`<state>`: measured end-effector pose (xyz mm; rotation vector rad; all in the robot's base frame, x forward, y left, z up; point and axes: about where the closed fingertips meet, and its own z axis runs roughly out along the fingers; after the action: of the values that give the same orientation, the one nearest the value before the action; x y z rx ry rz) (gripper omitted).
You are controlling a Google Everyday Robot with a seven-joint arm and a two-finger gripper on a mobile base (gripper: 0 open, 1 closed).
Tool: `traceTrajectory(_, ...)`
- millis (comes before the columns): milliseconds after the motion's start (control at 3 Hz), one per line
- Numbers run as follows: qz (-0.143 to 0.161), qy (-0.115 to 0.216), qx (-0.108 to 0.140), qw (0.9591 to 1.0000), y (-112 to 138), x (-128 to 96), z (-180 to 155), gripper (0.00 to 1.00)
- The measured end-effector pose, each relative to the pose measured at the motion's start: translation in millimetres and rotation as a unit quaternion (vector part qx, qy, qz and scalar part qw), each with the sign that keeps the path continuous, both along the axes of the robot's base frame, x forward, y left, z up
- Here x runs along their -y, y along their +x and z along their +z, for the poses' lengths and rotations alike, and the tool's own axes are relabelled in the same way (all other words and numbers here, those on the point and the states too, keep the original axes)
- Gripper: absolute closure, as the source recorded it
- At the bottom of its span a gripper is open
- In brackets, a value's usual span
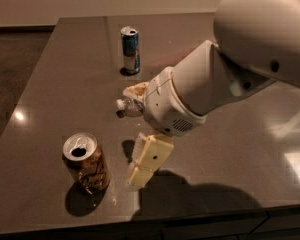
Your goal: Knock orange can over
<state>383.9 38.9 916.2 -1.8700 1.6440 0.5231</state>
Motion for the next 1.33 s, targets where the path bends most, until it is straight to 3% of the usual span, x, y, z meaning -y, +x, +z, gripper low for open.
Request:
traceTrajectory(333,0.011,0.039,-0.018,0.9990,-17,-23,-6,0.00)
traceTrajectory(1000,0.041,0.094,-0.030,0.9943,-35,-63,-12,0.00)
traceTrajectory(1333,0.053,0.108,-0.037,0.9920,-38,-78,-11,0.18)
